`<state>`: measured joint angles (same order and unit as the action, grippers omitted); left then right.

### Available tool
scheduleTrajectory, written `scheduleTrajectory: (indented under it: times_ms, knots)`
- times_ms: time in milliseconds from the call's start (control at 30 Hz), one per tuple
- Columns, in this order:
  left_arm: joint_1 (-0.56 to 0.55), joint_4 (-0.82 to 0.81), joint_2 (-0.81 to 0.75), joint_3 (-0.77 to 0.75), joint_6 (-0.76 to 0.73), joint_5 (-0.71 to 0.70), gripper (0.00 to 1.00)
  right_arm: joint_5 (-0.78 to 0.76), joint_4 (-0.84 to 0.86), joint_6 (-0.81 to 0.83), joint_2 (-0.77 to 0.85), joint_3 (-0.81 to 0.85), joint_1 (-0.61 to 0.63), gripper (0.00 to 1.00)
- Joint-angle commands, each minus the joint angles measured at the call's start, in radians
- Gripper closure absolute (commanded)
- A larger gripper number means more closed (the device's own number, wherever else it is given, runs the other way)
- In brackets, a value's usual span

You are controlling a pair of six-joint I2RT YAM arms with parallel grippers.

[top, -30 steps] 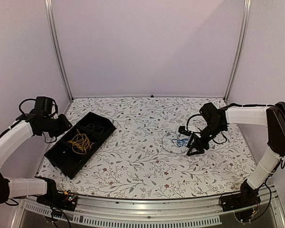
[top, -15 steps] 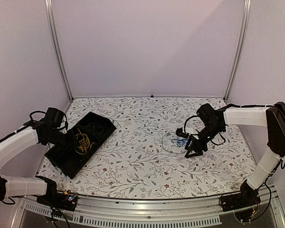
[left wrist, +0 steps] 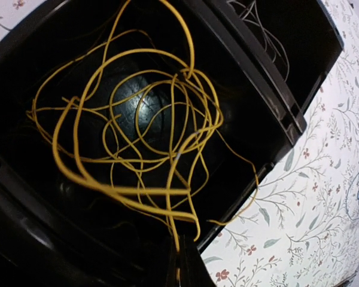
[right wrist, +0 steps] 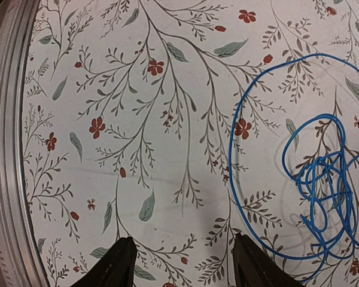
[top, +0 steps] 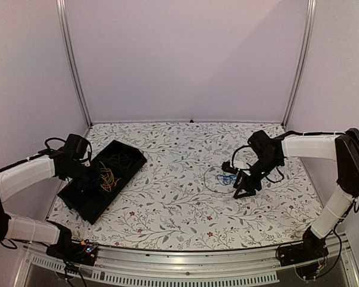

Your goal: Untangle the cables

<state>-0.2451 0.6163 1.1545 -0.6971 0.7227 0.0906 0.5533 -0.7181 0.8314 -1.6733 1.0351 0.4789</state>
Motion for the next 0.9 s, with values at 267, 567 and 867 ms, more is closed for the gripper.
scheduleTrajectory:
  times_ms: [267, 567, 867]
  knots:
    - [-0.011, -0.176, 0.282, -0.067, -0.093, -0.107, 1.0, 0.012, -0.007, 0.004, 0.015, 0.022, 0.007, 0.41]
    - [-0.011, -0.015, 0.133, -0.196, -0.149, -0.242, 0.54, -0.14, 0.131, -0.147, 0.052, 0.052, -0.022, 0.39]
    - [-0.065, -0.183, -0.044, -0.307, -0.485, -0.027, 0.0, -0.127, 0.132, -0.139, 0.023, 0.161, -0.018, 0.39]
